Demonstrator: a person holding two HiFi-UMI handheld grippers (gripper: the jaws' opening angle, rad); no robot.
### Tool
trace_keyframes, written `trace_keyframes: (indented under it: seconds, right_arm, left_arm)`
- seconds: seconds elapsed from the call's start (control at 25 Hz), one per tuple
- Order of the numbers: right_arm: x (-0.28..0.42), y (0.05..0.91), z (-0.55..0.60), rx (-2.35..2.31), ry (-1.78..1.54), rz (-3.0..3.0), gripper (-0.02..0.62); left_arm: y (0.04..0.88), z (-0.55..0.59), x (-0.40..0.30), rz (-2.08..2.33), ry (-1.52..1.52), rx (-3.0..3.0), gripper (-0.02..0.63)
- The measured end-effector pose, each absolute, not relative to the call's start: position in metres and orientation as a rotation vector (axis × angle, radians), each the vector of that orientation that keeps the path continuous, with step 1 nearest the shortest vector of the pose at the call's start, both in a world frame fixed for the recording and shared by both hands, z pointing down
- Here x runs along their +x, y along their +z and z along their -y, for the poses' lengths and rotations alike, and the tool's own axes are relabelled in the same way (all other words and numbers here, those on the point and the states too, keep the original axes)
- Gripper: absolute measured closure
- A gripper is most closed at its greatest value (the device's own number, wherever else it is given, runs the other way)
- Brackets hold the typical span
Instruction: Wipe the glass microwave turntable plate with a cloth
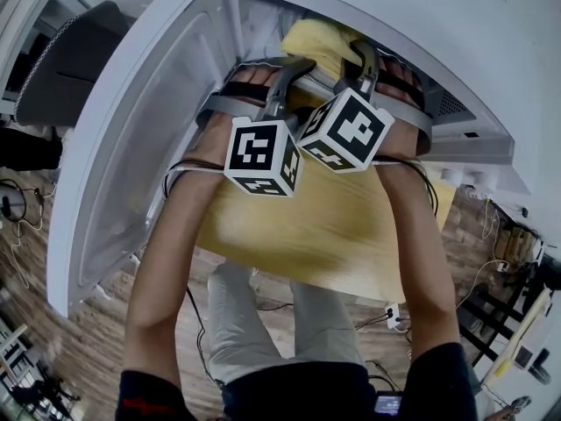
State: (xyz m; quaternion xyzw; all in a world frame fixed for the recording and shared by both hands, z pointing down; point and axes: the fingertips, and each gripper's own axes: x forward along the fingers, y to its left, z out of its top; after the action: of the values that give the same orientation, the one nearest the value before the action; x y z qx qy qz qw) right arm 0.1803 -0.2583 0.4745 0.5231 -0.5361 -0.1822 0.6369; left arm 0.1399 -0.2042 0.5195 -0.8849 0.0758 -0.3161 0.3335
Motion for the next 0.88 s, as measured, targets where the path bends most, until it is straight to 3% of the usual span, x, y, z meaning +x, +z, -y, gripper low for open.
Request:
trace_keyframes:
  seconds: [0.88]
  right_arm:
    - [0.172,0.477,0.235,1.182,-0.405,1.224,0.532]
  left_arm:
    - [0.522,0.207,0.139,-0.221,-0.829,-2.298,0.253]
